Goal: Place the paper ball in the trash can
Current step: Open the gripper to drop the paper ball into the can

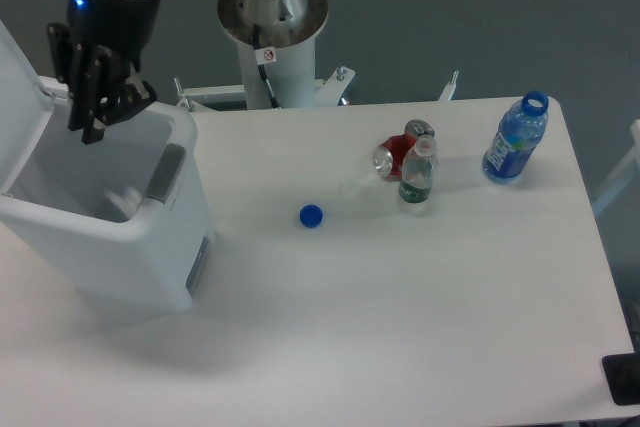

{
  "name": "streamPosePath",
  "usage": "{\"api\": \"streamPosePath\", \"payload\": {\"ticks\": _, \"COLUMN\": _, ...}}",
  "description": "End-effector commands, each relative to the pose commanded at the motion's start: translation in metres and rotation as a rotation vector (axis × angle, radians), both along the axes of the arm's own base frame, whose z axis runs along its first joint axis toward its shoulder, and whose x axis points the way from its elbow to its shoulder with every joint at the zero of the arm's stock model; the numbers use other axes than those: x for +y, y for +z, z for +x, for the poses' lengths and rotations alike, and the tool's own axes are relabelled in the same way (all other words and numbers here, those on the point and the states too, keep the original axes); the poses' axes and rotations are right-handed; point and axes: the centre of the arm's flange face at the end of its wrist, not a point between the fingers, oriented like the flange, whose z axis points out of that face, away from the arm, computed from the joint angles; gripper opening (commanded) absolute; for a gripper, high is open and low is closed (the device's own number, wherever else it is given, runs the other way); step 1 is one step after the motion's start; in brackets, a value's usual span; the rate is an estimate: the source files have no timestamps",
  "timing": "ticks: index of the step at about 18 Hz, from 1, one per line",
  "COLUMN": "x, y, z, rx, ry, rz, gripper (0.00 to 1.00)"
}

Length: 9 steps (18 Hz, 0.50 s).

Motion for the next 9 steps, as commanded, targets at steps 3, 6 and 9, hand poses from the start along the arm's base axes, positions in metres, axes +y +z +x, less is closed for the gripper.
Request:
{"api": "streamPosePath", "payload": {"ticks": 3, "x": -0.006, "y": 0.004, "z": -0.027, "rx": 0.043, "ry": 0.040, "rz": 0.026, "gripper": 1.00}}
{"api": "streamPosePath", "payload": {"ticks": 6, "x": -0.018, "y": 0.003, "z": -0.067, "rx": 0.163, "ry": 0.096, "rz": -0.002, "gripper": 1.00}}
{"api": "streamPosePath", "payload": {"ticks": 9, "x": -0.036, "y": -0.012, "z": -0.123, "rx": 0.222, "ry": 0.131, "rz": -0.056, "gripper": 1.00}}
